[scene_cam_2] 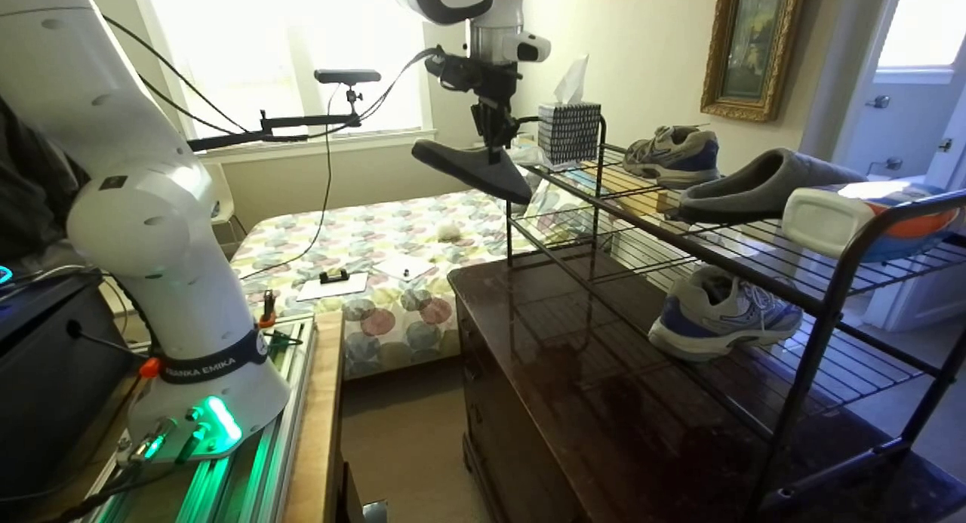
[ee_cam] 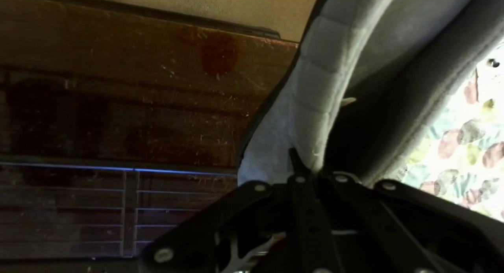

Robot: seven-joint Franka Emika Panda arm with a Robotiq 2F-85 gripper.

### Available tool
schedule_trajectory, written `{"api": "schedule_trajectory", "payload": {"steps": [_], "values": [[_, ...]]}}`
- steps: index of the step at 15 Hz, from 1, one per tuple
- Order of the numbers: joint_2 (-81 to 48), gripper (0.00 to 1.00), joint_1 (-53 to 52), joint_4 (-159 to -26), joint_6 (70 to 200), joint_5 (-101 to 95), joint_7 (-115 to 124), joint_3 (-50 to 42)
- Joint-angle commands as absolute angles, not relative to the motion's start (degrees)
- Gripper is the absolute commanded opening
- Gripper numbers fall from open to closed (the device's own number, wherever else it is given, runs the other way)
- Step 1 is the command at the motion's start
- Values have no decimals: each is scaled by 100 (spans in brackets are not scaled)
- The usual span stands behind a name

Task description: Remove the left grey house slipper from the topmost shelf and put it on the second shelf.

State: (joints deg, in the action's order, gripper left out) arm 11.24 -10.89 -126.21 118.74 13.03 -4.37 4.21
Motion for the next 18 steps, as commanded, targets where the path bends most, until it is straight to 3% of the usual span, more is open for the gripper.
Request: {"api": "schedule_trajectory", "payload": {"steps": [1, 5, 6, 18], "values": [[1347, 1, -949, -13076, 12208, 1640, -490, 426], [1134, 1, -968, -13071, 12947, 2300, -471, 399], [1132, 5, -915, -13051, 12629, 1869, -447, 455], [896, 1, -795, -13701, 13714, 2391, -780, 299]]}}
